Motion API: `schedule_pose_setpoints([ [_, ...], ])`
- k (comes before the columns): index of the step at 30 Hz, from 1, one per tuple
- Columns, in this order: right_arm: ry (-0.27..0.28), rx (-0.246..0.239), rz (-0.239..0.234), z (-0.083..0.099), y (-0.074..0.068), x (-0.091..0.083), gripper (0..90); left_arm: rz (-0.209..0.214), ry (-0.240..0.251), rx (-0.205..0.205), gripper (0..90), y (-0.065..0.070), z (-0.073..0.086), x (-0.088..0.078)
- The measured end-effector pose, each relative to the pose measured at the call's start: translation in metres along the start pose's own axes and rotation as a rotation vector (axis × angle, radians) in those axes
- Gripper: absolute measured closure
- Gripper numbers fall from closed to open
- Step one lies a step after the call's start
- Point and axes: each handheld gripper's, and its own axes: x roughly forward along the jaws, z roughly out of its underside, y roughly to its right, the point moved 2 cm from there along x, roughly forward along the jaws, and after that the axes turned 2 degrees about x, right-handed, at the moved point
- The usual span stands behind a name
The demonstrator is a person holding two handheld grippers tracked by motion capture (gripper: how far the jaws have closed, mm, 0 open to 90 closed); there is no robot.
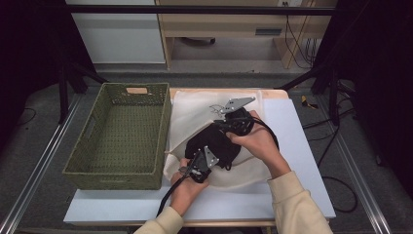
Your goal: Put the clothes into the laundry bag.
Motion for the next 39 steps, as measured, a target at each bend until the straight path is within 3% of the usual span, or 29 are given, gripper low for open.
schedule_pose_setpoints([
  [17,0.003,0.007,-0.003,0.002,0.003,-0.001,87.2,-0.015,-0.004,-0.018,90.0,-0.008,-0.005,0.011],
  [39,0.020,0.023,0.008,-0.003,0.013,-0.002,87.2,-0.027,-0.012,-0.005,90.0,-0.011,-0.009,0.016],
])
